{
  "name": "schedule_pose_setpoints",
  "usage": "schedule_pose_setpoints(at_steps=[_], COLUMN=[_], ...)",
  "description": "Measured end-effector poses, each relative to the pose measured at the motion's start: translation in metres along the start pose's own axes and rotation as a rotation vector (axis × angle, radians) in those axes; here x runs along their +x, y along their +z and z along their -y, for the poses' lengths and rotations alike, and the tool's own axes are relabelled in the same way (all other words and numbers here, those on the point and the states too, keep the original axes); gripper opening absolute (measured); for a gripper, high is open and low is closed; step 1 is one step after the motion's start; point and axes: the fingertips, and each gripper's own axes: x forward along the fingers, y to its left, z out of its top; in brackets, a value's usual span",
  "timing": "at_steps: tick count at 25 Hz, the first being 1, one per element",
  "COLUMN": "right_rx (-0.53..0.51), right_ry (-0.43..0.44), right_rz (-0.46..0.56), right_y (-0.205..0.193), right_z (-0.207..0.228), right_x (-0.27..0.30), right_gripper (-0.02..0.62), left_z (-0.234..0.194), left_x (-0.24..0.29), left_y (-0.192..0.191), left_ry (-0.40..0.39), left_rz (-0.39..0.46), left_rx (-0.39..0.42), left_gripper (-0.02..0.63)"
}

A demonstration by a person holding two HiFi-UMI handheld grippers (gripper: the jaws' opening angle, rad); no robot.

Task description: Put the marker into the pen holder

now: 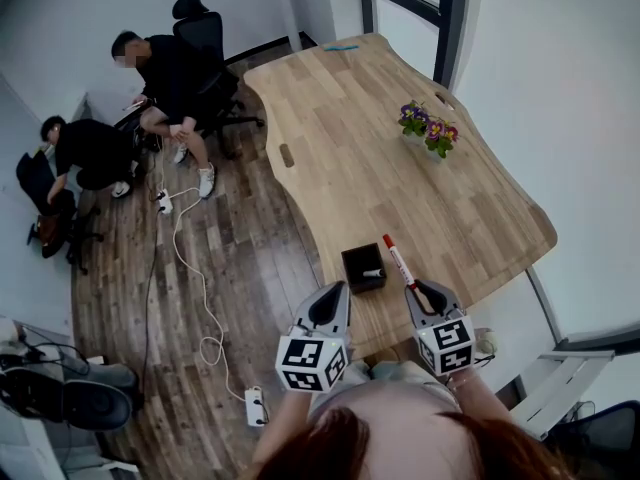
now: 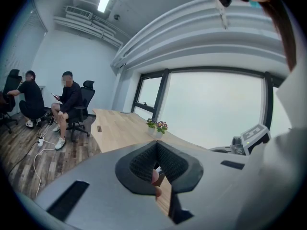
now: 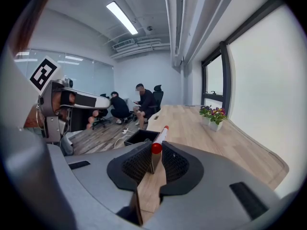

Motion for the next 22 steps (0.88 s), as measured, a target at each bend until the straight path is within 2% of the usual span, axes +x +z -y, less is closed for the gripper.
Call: schedule_pose_setpoints(at_steps=[22], right_rx=[-0.032], right_ry=[0.127], right_rz=[0.013], right_y=[0.020], right_z=[-0.032], right_x=[-0.005], right_gripper=[0.058], left_z=[-0.005], left_x=[-0.009], left_y=[0.000], left_ry=[0.036], left_rz=[0.005], left_rx=[-0.008], left_gripper=[0.002])
